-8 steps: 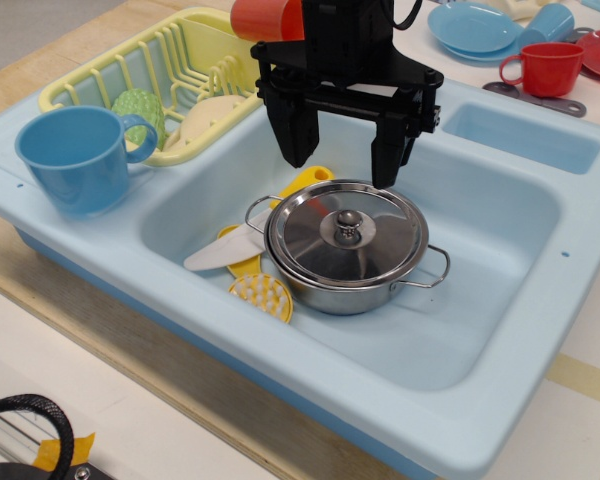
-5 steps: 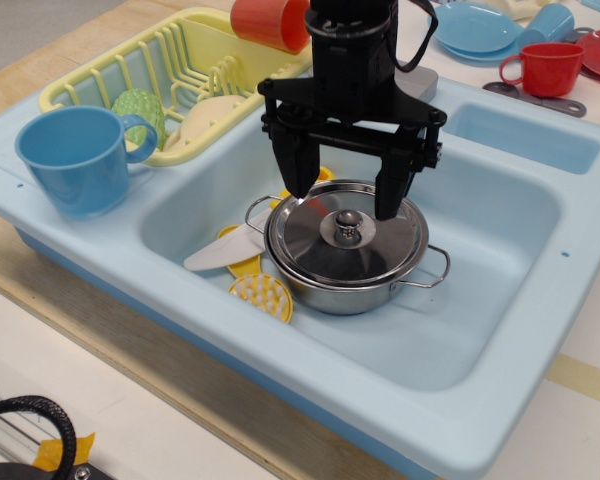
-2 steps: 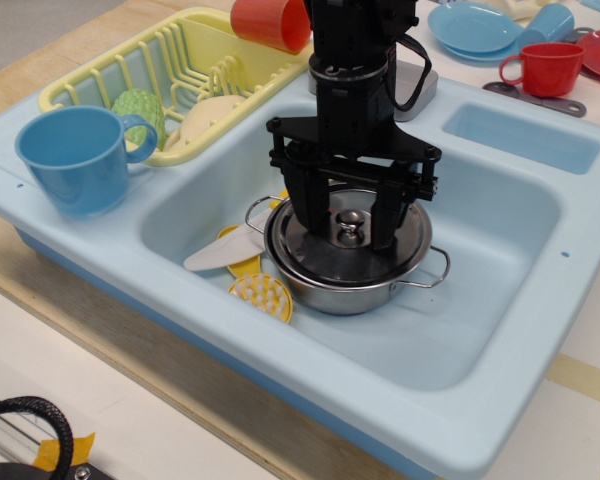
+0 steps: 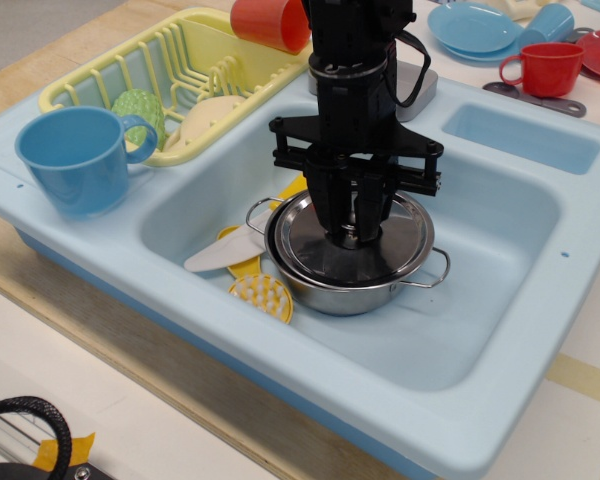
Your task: Take lid off pot or pan
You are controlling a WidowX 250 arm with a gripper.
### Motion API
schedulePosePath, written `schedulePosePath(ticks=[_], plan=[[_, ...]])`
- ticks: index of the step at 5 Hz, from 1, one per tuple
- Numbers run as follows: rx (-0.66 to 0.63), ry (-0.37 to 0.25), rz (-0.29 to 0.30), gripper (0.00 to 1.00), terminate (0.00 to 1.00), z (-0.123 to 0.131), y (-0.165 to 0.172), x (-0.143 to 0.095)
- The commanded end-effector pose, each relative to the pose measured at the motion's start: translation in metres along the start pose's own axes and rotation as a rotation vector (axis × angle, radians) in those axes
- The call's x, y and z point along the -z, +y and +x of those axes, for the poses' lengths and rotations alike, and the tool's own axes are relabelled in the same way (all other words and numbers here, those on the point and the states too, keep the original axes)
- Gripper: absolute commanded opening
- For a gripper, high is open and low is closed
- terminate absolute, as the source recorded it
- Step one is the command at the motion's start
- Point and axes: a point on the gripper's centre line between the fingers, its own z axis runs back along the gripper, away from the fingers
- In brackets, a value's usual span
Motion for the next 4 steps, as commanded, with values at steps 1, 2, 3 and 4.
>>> schedulePosePath(ticks=[1, 2, 3, 4], plan=[[0.020, -0.039, 0.024, 0.00, 0.00, 0.008, -0.007, -0.022], [0.029, -0.074, 0.055, 0.00, 0.00, 0.016, -0.018, -0.043], [0.075, -0.155, 0.069, 0.00, 0.00, 0.034, -0.035, -0.067], [0.120, -0.191, 0.054, 0.00, 0.00, 0.052, -0.052, -0.078]])
